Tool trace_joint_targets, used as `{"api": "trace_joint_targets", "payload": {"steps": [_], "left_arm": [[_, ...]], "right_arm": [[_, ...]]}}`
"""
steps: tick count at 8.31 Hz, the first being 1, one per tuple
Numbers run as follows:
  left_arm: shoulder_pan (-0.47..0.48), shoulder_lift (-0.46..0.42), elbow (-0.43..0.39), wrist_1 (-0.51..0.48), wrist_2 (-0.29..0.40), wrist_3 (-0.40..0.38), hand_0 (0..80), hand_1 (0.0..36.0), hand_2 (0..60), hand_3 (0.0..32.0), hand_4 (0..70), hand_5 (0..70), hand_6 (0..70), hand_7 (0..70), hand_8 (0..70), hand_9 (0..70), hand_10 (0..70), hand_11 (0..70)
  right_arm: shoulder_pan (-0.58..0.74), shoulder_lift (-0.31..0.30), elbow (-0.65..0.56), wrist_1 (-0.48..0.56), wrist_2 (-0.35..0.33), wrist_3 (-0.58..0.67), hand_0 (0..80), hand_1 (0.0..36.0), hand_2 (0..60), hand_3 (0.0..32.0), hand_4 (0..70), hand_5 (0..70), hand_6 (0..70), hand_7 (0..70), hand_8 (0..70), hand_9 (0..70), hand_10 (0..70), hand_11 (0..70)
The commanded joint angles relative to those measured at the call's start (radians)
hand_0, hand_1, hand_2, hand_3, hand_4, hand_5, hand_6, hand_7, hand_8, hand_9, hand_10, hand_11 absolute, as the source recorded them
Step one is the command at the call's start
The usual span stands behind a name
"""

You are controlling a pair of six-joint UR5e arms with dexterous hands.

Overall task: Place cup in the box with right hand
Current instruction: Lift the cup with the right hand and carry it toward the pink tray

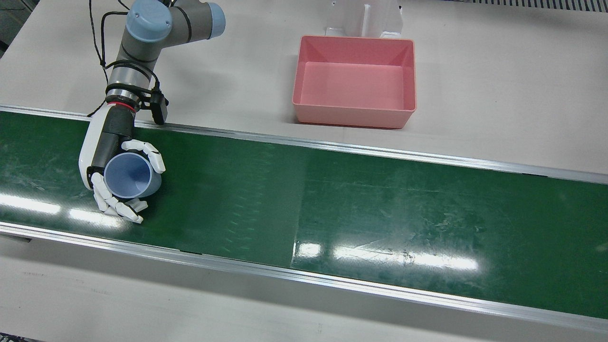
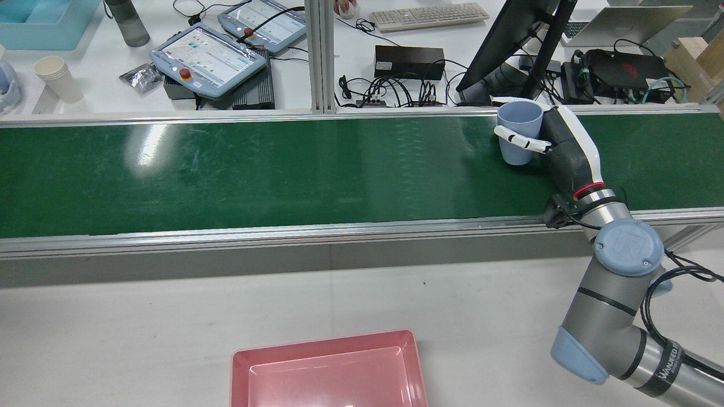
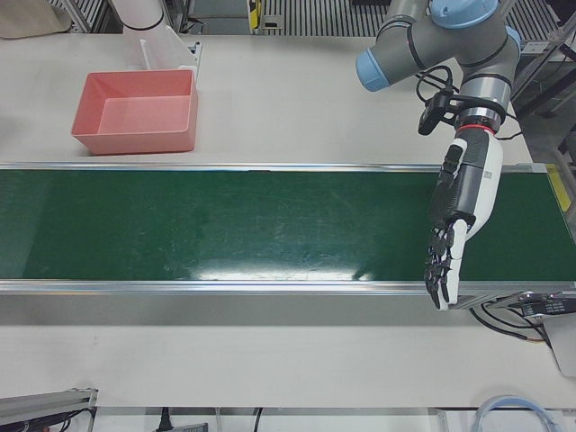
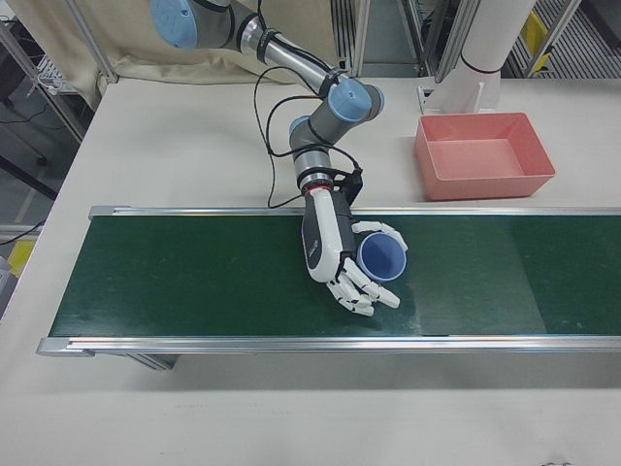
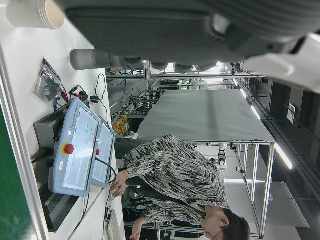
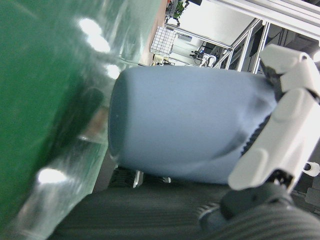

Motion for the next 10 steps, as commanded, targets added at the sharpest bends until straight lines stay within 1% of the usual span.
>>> {"api": "trace_joint_targets", "payload": {"steps": [1,2,3,4,5,6,7,8,9,10], "left_arm": [[-0.001,0.000,-0.002,0.001,0.000,0.000,0.0,0.0,0.0,0.0,0.0,0.0,0.0,0.0,0.0,0.0,0.0,0.0],[0.001,0.000,-0.002,0.000,0.000,0.000,0.0,0.0,0.0,0.0,0.0,0.0,0.0,0.0,0.0,0.0,0.0,0.0],[-0.001,0.000,0.000,0.000,0.000,0.000,0.0,0.0,0.0,0.0,0.0,0.0,0.0,0.0,0.0,0.0,0.0,0.0],[-0.001,0.000,0.000,0.000,0.000,0.000,0.0,0.0,0.0,0.0,0.0,0.0,0.0,0.0,0.0,0.0,0.0,0.0],[-0.001,0.000,0.000,0.000,0.000,0.000,0.0,0.0,0.0,0.0,0.0,0.0,0.0,0.0,0.0,0.0,0.0,0.0],[0.001,0.000,0.000,0.000,0.000,0.000,0.0,0.0,0.0,0.0,0.0,0.0,0.0,0.0,0.0,0.0,0.0,0.0],[-0.001,0.000,0.000,0.000,0.000,0.000,0.0,0.0,0.0,0.0,0.0,0.0,0.0,0.0,0.0,0.0,0.0,0.0],[0.001,0.000,0.000,0.000,0.000,0.000,0.0,0.0,0.0,0.0,0.0,0.0,0.0,0.0,0.0,0.0,0.0,0.0],[-0.001,0.000,0.000,0.000,0.000,0.000,0.0,0.0,0.0,0.0,0.0,0.0,0.0,0.0,0.0,0.0,0.0,0.0],[-0.001,0.000,-0.002,0.000,0.000,0.000,0.0,0.0,0.0,0.0,0.0,0.0,0.0,0.0,0.0,0.0,0.0,0.0]], "right_arm": [[0.016,-0.007,0.059,-0.046,0.018,0.000,26.0,36.0,60.0,0.0,66.2,18.4,48.0,70.0,70.0,70.0,70.0,70.0],[0.022,-0.026,0.123,-0.049,0.016,-0.005,25.0,36.0,60.0,0.0,59.2,18.0,47.5,70.0,70.0,70.0,70.0,70.0],[0.020,-0.048,0.214,-0.049,0.012,-0.032,27.0,36.0,60.0,0.0,59.0,17.7,47.1,70.0,70.0,70.0,70.0,70.0],[0.011,-0.050,0.298,-0.049,0.004,-0.080,29.0,35.9,60.0,0.0,63.2,17.0,46.6,70.0,70.0,70.0,68.9,70.0],[-0.033,-0.049,0.367,-0.047,0.002,-0.112,27.0,33.3,60.0,0.0,67.6,16.2,46.3,70.0,70.0,70.0,68.9,70.0],[-0.083,-0.038,0.420,-0.047,0.002,-0.155,24.3,30.3,60.0,0.0,70.0,15.6,46.2,70.0,70.0,70.0,69.6,70.0],[-0.167,-0.035,0.492,-0.046,0.002,-0.236,21.8,28.3,60.0,0.0,70.0,15.3,46.3,70.0,70.0,70.0,70.0,70.0],[-0.264,-0.035,0.550,-0.044,0.006,-0.332,21.3,27.1,60.0,0.0,70.0,15.1,46.5,70.0,70.0,70.0,70.0,70.0],[-0.339,-0.033,0.581,-0.041,0.010,-0.415,22.3,26.4,60.0,0.0,70.0,15.0,46.5,70.0,70.0,70.0,70.0,70.0],[-0.421,-0.032,0.586,-0.036,0.019,-0.481,22.3,25.5,60.0,0.0,70.0,15.0,46.3,70.0,70.0,70.0,70.0,70.0]]}}
